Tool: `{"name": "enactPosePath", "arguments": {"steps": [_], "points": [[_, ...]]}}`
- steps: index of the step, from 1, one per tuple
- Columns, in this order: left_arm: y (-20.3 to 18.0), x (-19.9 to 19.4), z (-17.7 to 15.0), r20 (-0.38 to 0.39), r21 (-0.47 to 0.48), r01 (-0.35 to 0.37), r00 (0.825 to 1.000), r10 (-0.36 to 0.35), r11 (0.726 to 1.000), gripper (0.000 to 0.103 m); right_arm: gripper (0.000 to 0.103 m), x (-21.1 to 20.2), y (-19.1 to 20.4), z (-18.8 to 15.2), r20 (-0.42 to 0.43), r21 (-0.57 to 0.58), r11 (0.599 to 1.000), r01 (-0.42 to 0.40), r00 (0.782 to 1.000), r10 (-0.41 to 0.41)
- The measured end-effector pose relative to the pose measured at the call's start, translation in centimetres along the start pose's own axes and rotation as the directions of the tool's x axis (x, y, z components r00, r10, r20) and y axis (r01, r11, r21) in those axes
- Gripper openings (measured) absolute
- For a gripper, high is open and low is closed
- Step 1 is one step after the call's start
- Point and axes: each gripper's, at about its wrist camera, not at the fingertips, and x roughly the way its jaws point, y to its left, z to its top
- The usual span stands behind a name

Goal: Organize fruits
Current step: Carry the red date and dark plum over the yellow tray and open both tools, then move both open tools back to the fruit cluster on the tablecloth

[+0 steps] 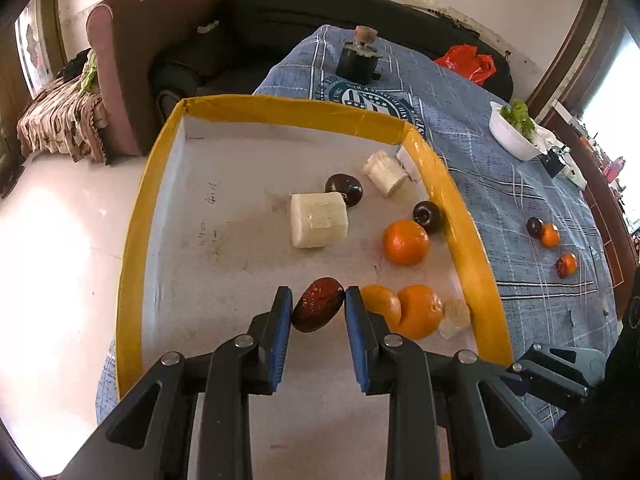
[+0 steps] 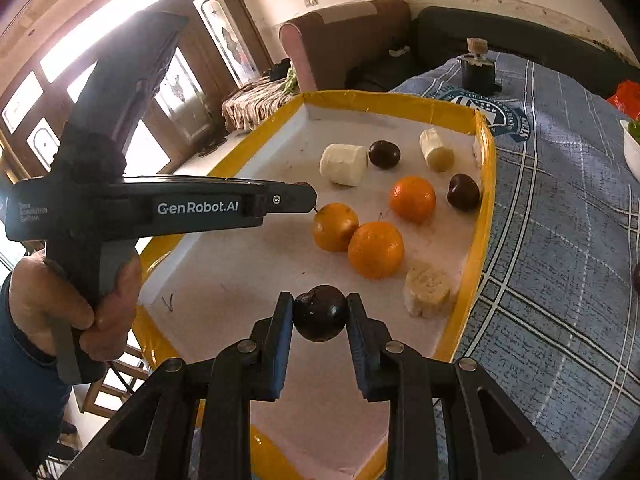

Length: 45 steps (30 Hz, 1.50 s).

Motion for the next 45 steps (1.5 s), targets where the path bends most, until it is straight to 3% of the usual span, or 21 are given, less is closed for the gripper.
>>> {"name": "enactPosePath", "arguments": {"steps": [16, 17, 20, 21, 28, 30, 35, 38, 41, 45], "points": [[0.6, 1.4, 0.8, -0.012, -0.026, -0.019, 1.0, 0.018, 0.999, 0.026, 0.032, 0.2, 0.2, -0.2, 0.005, -0.002, 1.0, 0.019, 1.0, -0.019], [0.6, 1.5, 0.8, -0.011, -0.024, -0.021, 1.0, 0.02, 1.0, 0.028, 0.032, 0.2, 0.2, -0.2, 0.005, -0.002, 1.0, 0.019, 1.0, -0.019], [0.4, 1.1, 0.7, 0.009, -0.019, -0.036, 0.999, 0.036, 0.999, 0.05, 0.032, 0.2, 0.1, -0.2, 0.005, -0.001, 1.0, 0.018, 1.0, -0.018], [0.4, 0.9, 0.7, 0.02, -0.016, -0.041, 0.999, 0.042, 0.999, 0.052, 0.032, 0.2, 0.1, -0.2, 0.004, -0.001, 1.0, 0.017, 1.0, -0.017], [0.2, -0.4, -0.2, 0.045, -0.021, -0.032, 0.998, 0.033, 0.999, 0.052, 0.033, -1.0, 0.2, -0.2, 0.039, 0.0, 1.0, 0.007, 0.999, -0.007], [-0.2, -1.8, -1.1, 0.1, -0.009, -0.041, 0.994, 0.042, 0.999, 0.054, 0.036, -1.5, 0.1, -0.2, 0.052, 0.003, 1.0, 0.002, 0.999, -0.002], [-0.9, -4.2, -3.1, 0.213, 0.062, -0.155, 0.967, 0.138, 0.986, 0.058, 0.038, -3.0, -1.0, -0.5, 0.085, 0.03, 0.999, -0.019, 0.996, 0.017], [-1.1, -3.7, -4.2, 0.24, 0.158, -0.301, 0.935, 0.26, 0.94, 0.059, 0.041, -2.9, -1.5, -0.7, 0.072, 0.03, 1.0, -0.008, 0.997, 0.006], [-0.5, -2.3, -4.5, 0.212, 0.183, -0.279, 0.947, 0.24, 0.943, 0.059, 0.041, -3.1, -2.1, -1.1, 0.069, 0.058, 0.998, -0.031, 0.997, 0.027], [-1.4, -0.6, -4.2, 0.219, 0.257, -0.337, 0.933, 0.285, 0.905, 0.059, 0.041, -4.1, -2.8, -1.4, 0.085, 0.086, 0.996, -0.031, 0.996, 0.023]]}}
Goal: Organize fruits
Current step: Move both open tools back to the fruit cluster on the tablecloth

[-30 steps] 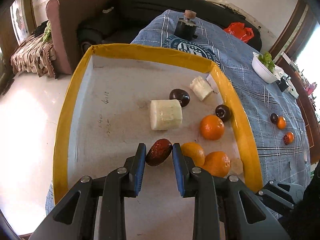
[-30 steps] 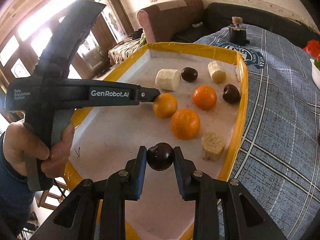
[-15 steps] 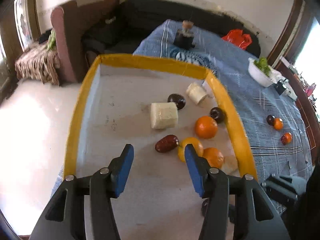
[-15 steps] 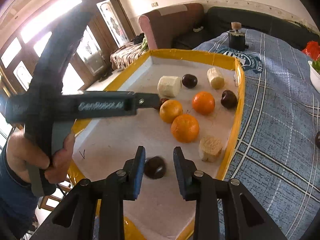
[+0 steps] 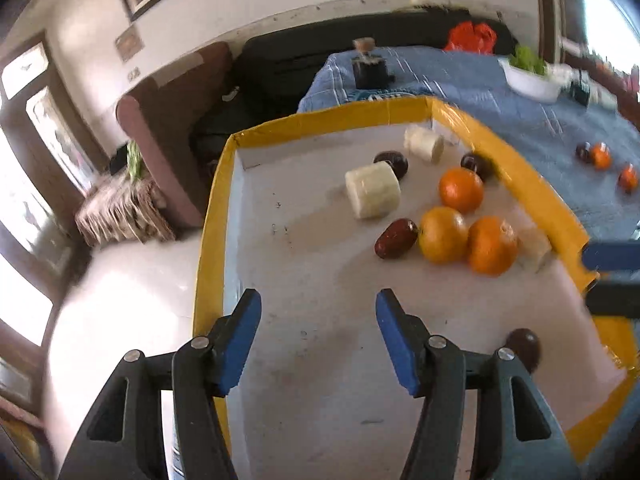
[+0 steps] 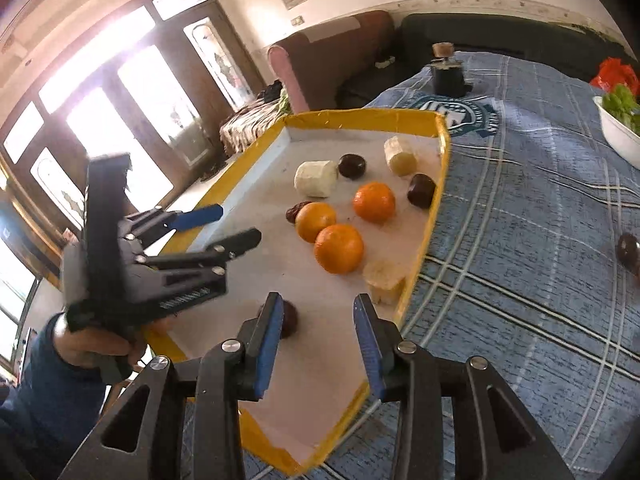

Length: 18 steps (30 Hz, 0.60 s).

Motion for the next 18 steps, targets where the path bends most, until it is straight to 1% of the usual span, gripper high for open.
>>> {"name": "enactPosePath", "arguments": {"steps": [2, 5, 10, 11, 13, 15, 16, 18], "points": [[-0.6, 0.0, 0.6, 0.032, 0.029, 0.003, 0.999, -0.004, 1.0, 0.059, 0.041, -0.8, -0.5, 0.0, 0.012, 0.016, 1.0, -0.005, 1.0, 0.005], [-1.0, 0.9, 1.1, 0.019, 0.043, 0.016, 1.0, -0.017, 0.999, 0.059, 0.041, -2.5, -1.7, -0.2, 0.036, 0.037, 0.999, 0.005, 0.999, -0.006], [-0.7, 0.8, 1.6, 0.023, -0.004, 0.045, 0.999, -0.045, 0.999, 0.059, 0.041, -5.9, -4.6, -0.4, 0.083, 0.102, 0.995, 0.024, 0.996, -0.032], [-0.7, 0.5, 1.5, 0.027, -0.015, 0.055, 0.998, -0.054, 0.998, 0.06, 0.041, -6.5, -5.1, -0.4, 0.094, 0.111, 0.993, 0.033, 0.995, -0.043], [-0.8, -0.5, 1.4, 0.04, -0.021, 0.051, 0.998, -0.05, 0.998, 0.062, 0.041, -7.9, -6.7, -0.5, 0.111, 0.137, 0.989, 0.054, 0.991, -0.07], [-1.3, -2.0, 1.5, 0.061, -0.016, 0.04, 0.997, -0.039, 0.999, 0.068, 0.041, -9.3, -8.5, -0.7, 0.125, 0.167, 0.983, 0.07, 0.988, -0.091], [-1.5, -2.7, 1.5, 0.072, -0.017, 0.034, 0.997, -0.032, 0.999, 0.069, 0.041, -9.9, -9.1, -0.8, 0.131, 0.176, 0.982, 0.075, 0.986, -0.099], [-2.0, -4.6, 1.7, 0.104, -0.025, 0.049, 0.994, -0.046, 0.998, 0.074, 0.041, -11.4, -10.7, -1.1, 0.148, 0.199, 0.975, 0.099, 0.98, -0.13]]}}
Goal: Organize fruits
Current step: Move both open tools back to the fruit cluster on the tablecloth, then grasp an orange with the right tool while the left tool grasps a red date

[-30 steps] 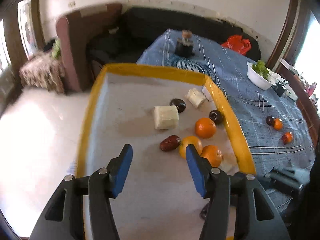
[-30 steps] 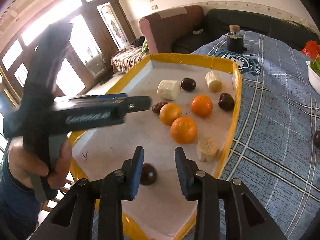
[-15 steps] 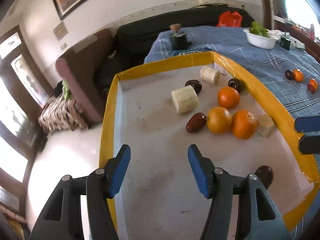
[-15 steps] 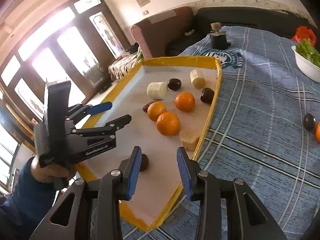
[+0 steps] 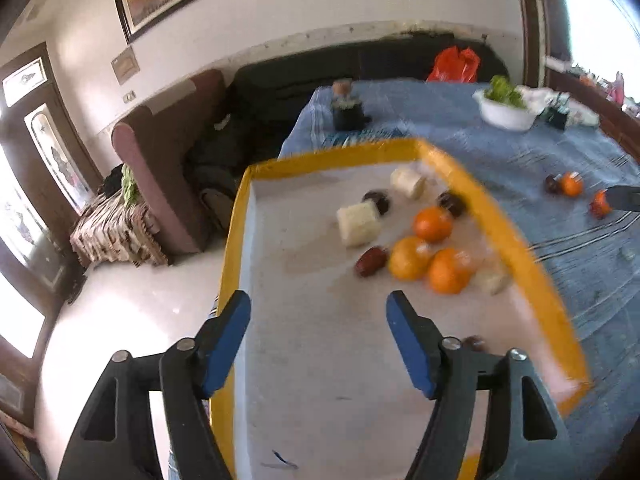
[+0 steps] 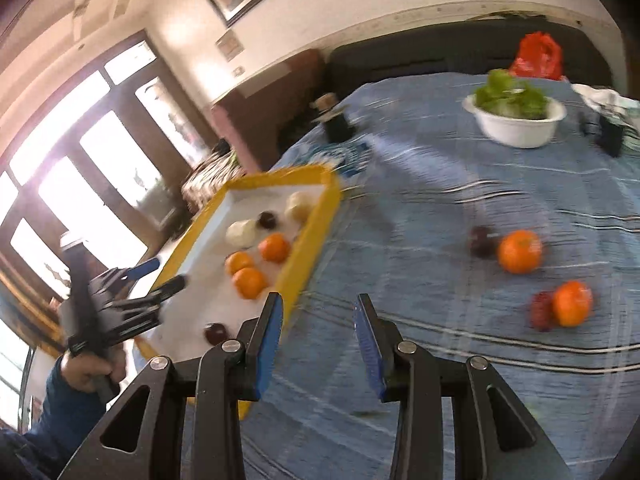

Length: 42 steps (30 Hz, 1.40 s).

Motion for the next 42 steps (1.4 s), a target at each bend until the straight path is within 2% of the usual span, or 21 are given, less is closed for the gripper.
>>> {"name": "enactPosePath", "arguments": {"steps": [2, 5, 7, 11, 12, 17, 21, 23, 27, 33, 39, 42], "points": [[-0.8, -1.7, 0.4, 0.023, -0.015, 0.025, 0.999, -0.025, 1.0, 0.078, 0.041, -1.2, -2.0, 0.4, 0.017, 0.025, 0.999, 0.033, 0.999, -0.033], [-2.5, -3.3, 1.2, 0.037, -0.042, 0.12, 0.992, -0.119, 0.992, 0.08, 0.041, -2.9, -5.2, 0.7, 0.042, 0.075, 0.994, 0.083, 0.995, -0.086], [-4.3, -3.9, 1.8, 0.029, -0.051, 0.196, 0.98, -0.195, 0.979, 0.08, 0.041, -3.7, -7.2, 0.9, 0.058, 0.095, 0.988, 0.125, 0.99, -0.131], [-8.8, -3.7, 2.4, 0.002, -0.101, 0.36, 0.932, -0.361, 0.928, 0.083, 0.041, -4.3, -11.3, 0.5, 0.077, 0.171, 0.972, 0.164, 0.981, -0.179], [-10.6, -3.3, 2.6, -0.011, -0.104, 0.41, 0.91, -0.413, 0.906, 0.083, 0.041, -4.3, -12.2, 0.3, 0.075, 0.193, 0.966, 0.17, 0.979, -0.188], [-18.0, -1.5, 3.8, -0.064, -0.083, 0.512, 0.853, -0.517, 0.855, 0.083, 0.041, -4.1, -15.5, -0.1, 0.053, 0.297, 0.937, 0.184, 0.977, -0.209], [-20.7, -0.3, 5.2, -0.078, -0.076, 0.529, 0.842, -0.534, 0.845, 0.083, 0.041, -3.6, -16.1, -0.3, 0.034, 0.314, 0.934, 0.169, 0.981, -0.189], [-21.4, 0.2, 5.6, -0.081, -0.087, 0.528, 0.842, -0.534, 0.845, 0.082, 0.041, -3.1, -15.9, -0.3, 0.029, 0.298, 0.937, 0.181, 0.98, -0.199], [-22.0, 1.4, 5.4, -0.108, -0.114, 0.541, 0.827, -0.552, 0.833, 0.082, 0.041, -2.1, -15.7, -0.2, 0.008, 0.275, 0.94, 0.2, 0.978, -0.211], [-22.7, 3.1, 5.8, -0.139, -0.138, 0.541, 0.819, -0.557, 0.829, 0.081, 0.041, -0.7, -15.1, -0.1, -0.014, 0.235, 0.948, 0.213, 0.976, -0.216], [-23.0, 4.1, 6.7, -0.147, -0.147, 0.535, 0.82, -0.553, 0.832, 0.081, 0.041, -0.4, -15.5, -0.2, -0.03, 0.264, 0.949, 0.172, 0.985, -0.17], [-23.1, 4.6, 7.1, -0.147, -0.17, 0.536, 0.816, -0.559, 0.827, 0.081, 0.036, -0.3, -15.7, -0.5, -0.032, 0.275, 0.95, 0.147, 0.989, -0.144]]}}
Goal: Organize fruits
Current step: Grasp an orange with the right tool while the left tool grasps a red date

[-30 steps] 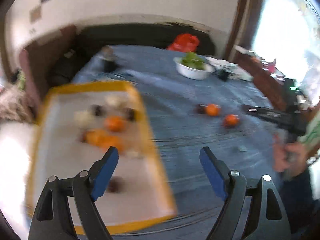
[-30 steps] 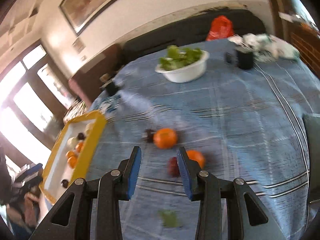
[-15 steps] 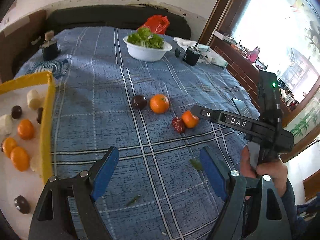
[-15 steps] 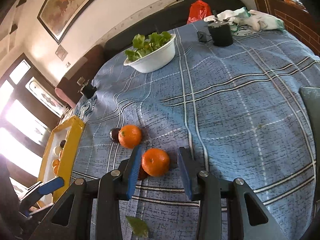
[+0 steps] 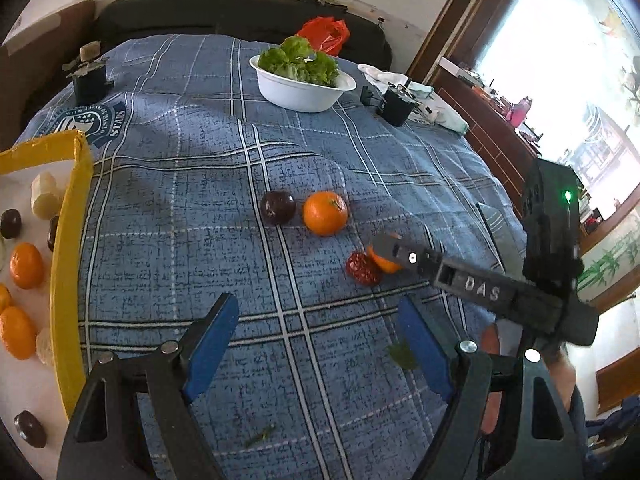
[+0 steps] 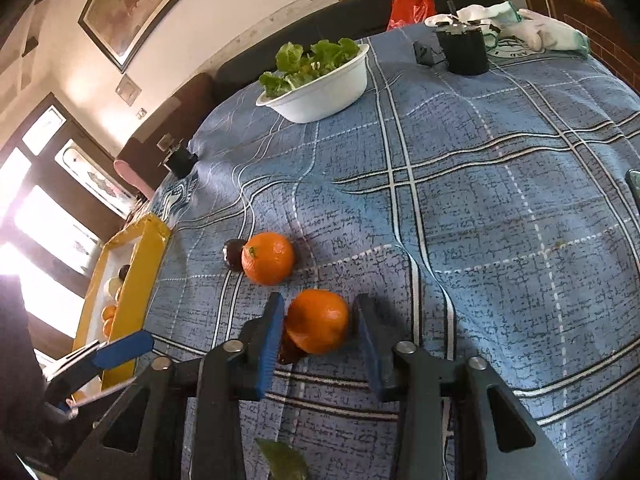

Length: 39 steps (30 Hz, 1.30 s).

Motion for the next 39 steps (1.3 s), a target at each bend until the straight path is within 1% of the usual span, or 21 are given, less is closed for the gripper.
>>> {"name": "enactPosePath", "arguments": {"steps": [2, 5, 7, 8, 9, 10, 12, 14, 15, 16, 17, 19, 20, 21, 22, 23, 26, 29, 33, 35, 39], "points": [[-0.2, 0.2, 0.3, -0.004, -0.005, 0.008, 1.0, -0.008, 1.0, 0.081, 0.035, -0.5, -0.4, 0.1, 0.018, 0.026, 1.0, -0.016, 1.0, 0.016], [-0.7, 0.8, 1.0, -0.012, -0.02, 0.019, 1.0, -0.019, 1.0, 0.08, 0.035, -2.5, -0.5, 0.4, 0.101, 0.029, 1.0, 0.001, 0.995, -0.004], [-1.6, 1.8, 1.6, -0.029, -0.021, 0.031, 0.999, -0.031, 0.999, 0.076, 0.035, -3.8, -0.7, 0.6, 0.16, 0.037, 0.999, 0.036, 0.986, -0.042], [-1.7, 2.3, 1.8, -0.038, -0.024, 0.028, 0.999, -0.029, 0.999, 0.07, 0.035, -4.2, -0.9, 0.6, 0.179, 0.041, 0.998, 0.051, 0.982, -0.057], [-2.0, 3.0, 2.1, -0.057, -0.037, 0.032, 0.998, -0.034, 0.999, 0.066, 0.035, -4.7, -1.2, 0.7, 0.198, 0.052, 0.997, 0.063, 0.978, -0.073], [-2.1, 3.5, 2.3, -0.07, -0.046, 0.04, 0.997, -0.043, 0.998, 0.066, 0.035, -5.2, -1.5, 0.8, 0.214, 0.064, 0.995, 0.072, 0.973, -0.084], [-2.4, 4.8, 2.6, -0.088, -0.056, 0.012, 0.996, -0.017, 0.998, 0.059, 0.035, -5.8, -1.9, 1.0, 0.235, 0.075, 0.994, 0.083, 0.967, -0.099], [-3.0, 5.5, 2.6, -0.089, -0.044, -0.003, 0.996, -0.001, 0.999, 0.059, 0.035, -6.2, -2.2, 1.2, 0.241, 0.082, 0.994, 0.068, 0.967, -0.086], [-3.3, 6.0, 2.6, -0.085, -0.031, -0.032, 0.996, 0.03, 0.999, 0.058, 0.035, -6.3, -2.2, 1.3, 0.244, 0.083, 0.995, 0.061, 0.967, -0.08], [-3.4, 6.2, 2.5, -0.088, -0.024, -0.041, 0.995, 0.038, 0.999, 0.058, 0.035, -6.4, -2.1, 1.3, 0.246, 0.081, 0.995, 0.058, 0.966, -0.077], [-3.5, 6.6, 2.4, -0.095, -0.018, -0.041, 0.995, 0.039, 0.999, 0.056, 0.035, -6.6, -2.1, 1.3, 0.246, 0.075, 0.996, 0.055, 0.967, -0.072], [-3.9, 7.3, 2.0, -0.098, 0.009, -0.073, 0.993, 0.073, 0.997, 0.051, 0.035, -6.8, -1.9, 1.2, 0.252, 0.067, 0.997, 0.049, 0.966, -0.064], [-4.1, 7.4, 1.8, -0.091, 0.024, -0.083, 0.992, 0.084, 0.996, 0.047, 0.035, -6.9, -1.8, 1.1, 0.254, 0.065, 0.997, 0.048, 0.965, -0.063], [-4.6, 7.4, 1.5, -0.073, 0.068, -0.109, 0.991, 0.114, 0.992, 0.038, 0.035, -7.0, -1.7, 1.0, 0.252, 0.06, 0.997, 0.045, 0.966, -0.059], [-4.7, 7.4, 1.4, -0.067, 0.088, -0.126, 0.989, 0.132, 0.988, 0.035, 0.035, -6.9, -1.6, 1.0, 0.252, 0.059, 0.997, 0.042, 0.966, -0.056], [-4.8, 7.4, 1.1, -0.056, 0.109, -0.134, 0.988, 0.141, 0.985, 0.028, 0.035, -7.0, -1.6, 1.0, 0.255, 0.058, 0.998, 0.039, 0.965, -0.053], [-4.3, 7.0, 0.5, -0.028, 0.147, -0.12, 0.992, 0.125, 0.982, 0.019, 0.035, -7.0, -1.4, 1.0, 0.256, 0.049, 0.998, 0.041, 0.965, -0.053], [-3.1, 6.6, 0.5, -0.034, 0.13, -0.051, 0.998, 0.056, 0.99, 0.019, 0.035, -6.9, -1.2, 0.9, 0.254, 0.041, 0.999, 0.034, 0.966, -0.043], [-2.2, 5.7, 0.8, -0.001, 0.096, -0.014, 1.0, 0.014, 0.995, 0.019, 0.035, -6.0, -1.0, 0.7, 0.222, 0.028, 0.999, 0.041, 0.974, -0.046], [-2.1, 5.3, 0.9, 0.032, 0.091, -0.018, 0.999, 0.015, 0.996, 0.019, 0.035, -5.9, -0.8, 0.6, 0.213, 0.024, 0.999, 0.027, 0.977, -0.031], [-2.0, 4.3, 1.3, 0.103, 0.096, -0.042, 0.994, 0.032, 0.995, 0.019, 0.035, -5.4, 0.1, 0.3, 0.206, -0.009, 0.999, 0.051, 0.977, -0.048]]}}
